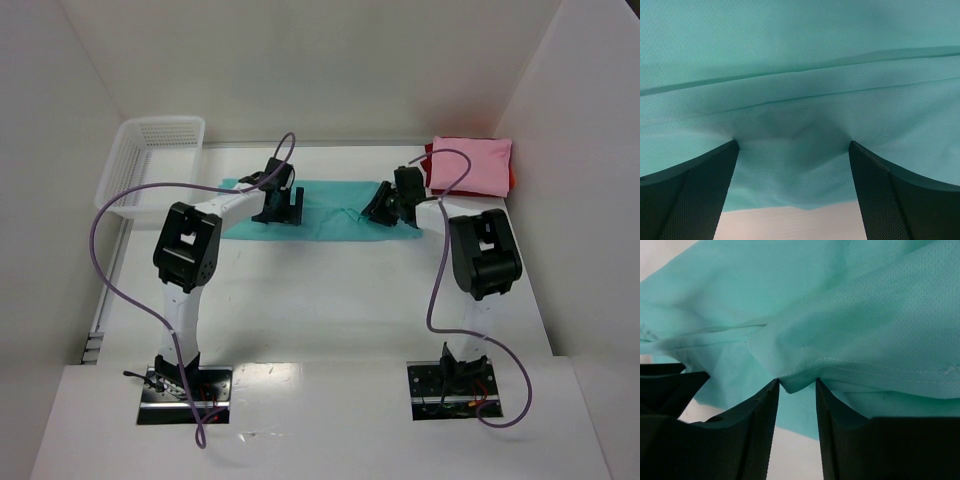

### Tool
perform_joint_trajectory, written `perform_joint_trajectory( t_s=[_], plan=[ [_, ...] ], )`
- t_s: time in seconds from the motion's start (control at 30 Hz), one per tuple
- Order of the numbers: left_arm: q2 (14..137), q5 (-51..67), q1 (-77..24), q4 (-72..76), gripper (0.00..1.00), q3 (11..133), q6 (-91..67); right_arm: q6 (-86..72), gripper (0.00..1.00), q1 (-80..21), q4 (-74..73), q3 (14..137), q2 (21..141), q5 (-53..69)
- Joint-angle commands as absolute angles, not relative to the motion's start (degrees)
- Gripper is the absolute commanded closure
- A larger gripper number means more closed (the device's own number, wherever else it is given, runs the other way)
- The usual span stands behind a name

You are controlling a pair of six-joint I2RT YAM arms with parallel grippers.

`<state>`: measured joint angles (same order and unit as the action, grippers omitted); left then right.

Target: Fold and stack the t-shirts

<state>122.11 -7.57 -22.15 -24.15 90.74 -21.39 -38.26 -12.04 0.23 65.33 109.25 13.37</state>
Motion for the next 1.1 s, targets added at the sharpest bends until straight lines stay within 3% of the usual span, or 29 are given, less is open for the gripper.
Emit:
perform_joint_trajectory(
  t_s=[0.0, 0.23, 0.57, 0.73, 0.77, 0.8, 0.87, 1.07],
  plan=[
    [123.22, -8.44, -21.71, -24.79, 0.01, 90.70, -21.88, -38.41, 0.63, -12.83, 2.90, 68.83, 111.18, 11.25],
    [123.84, -7.31, -21.18, -25.31, 0.00, 90.70, -21.88, -38.92, 0.87, -12.83, 1.76, 72.93, 112.59, 9.93],
    [124.98, -6.77, -20.65, -25.31, 0.00, 90.70, -21.88, -36.39, 0.89, -13.36, -3.01, 88.91, 119.03, 9.65],
    [125.51, -5.63, -20.65, -25.31, 0.00, 90.18, -21.88, -35.33, 0.82, -13.36, -6.27, 97.92, 126.47, 10.28],
    [125.51, -5.63, -20.65, -24.86, 0.00, 90.18, -21.88, -34.81, 0.78, -13.36, -6.86, 99.16, 127.33, 10.28],
    [125.51, -5.62, -20.65, -24.79, 0.00, 90.18, -21.88, -34.28, 0.67, -13.36, -7.53, 100.34, 128.03, 9.55],
    [125.51, -5.62, -20.65, -24.79, 0.00, 90.18, -21.88, -33.77, 0.60, -13.36, -9.12, 103.20, 129.16, 8.91],
    [125.51, -5.62, -20.65, -24.79, 0.00, 89.78, -21.88, -33.27, 0.50, -12.15, -9.93, 102.79, 123.50, 8.17]
  ],
)
